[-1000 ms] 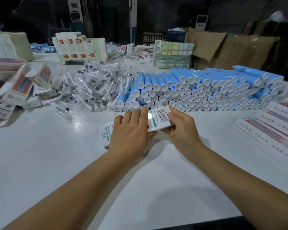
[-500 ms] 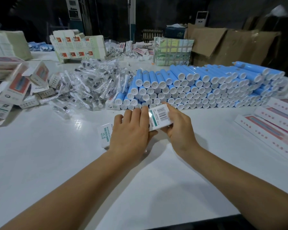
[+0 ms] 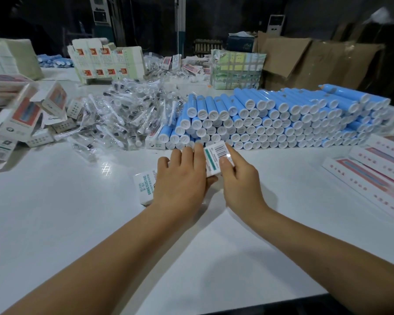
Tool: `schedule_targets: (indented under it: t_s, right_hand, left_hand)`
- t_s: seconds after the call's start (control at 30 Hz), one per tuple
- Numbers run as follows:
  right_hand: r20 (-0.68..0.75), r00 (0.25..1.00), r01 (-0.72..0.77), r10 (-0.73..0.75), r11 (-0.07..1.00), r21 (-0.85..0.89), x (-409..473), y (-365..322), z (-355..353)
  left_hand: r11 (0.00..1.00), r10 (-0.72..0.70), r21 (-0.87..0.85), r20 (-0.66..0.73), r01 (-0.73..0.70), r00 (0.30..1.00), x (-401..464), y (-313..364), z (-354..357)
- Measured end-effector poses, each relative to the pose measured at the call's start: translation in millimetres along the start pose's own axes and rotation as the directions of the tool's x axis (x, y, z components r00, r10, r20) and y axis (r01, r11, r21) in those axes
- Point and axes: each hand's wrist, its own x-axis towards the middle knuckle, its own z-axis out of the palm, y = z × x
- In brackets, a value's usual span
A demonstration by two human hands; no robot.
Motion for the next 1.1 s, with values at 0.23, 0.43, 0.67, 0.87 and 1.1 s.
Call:
schedule_targets:
  t_s: [0.23,0.43,0.67,0.87,1.1]
  right_hand:
    - [0.109,0.99,-0.109,0.088,0.972,0.209,6.2,-3.7,-3.6]
    - [0.121,0.989,-0.109,0.083,0.968,0.225,8.4,0.8,0.3]
    - [0.068,0.997,-0.06,0.033,0.902,0.428,13.3,-8.1,-6.3]
    - [0.248,0.968,0.028,-0.046,0.997,0.078,1.1,-6.2,3.9]
    - [0.352,0.924,0.228,-0.147,0.953,-0.201,-4.8,-0.2,16.0]
  left_hand:
    - [1.0,-0.004,0.01,0.017,0.004,1.0,1.1,-4.8,2.2]
    - [0.999,-0.004,0.054,0.039,0.002,0.999,3.0,-4.5,4.5]
    - [0.772,-0.16,-0.629,-0.054,0.091,0.986,19.0,-6.0,-15.0]
    - [-0.665,-0.312,-0.705,0.56,0.244,0.768,22.8,-10.9,-27.2]
    - [-0.883,-0.203,-0.434,0.694,0.177,0.69,14.3,-19.7,-24.1]
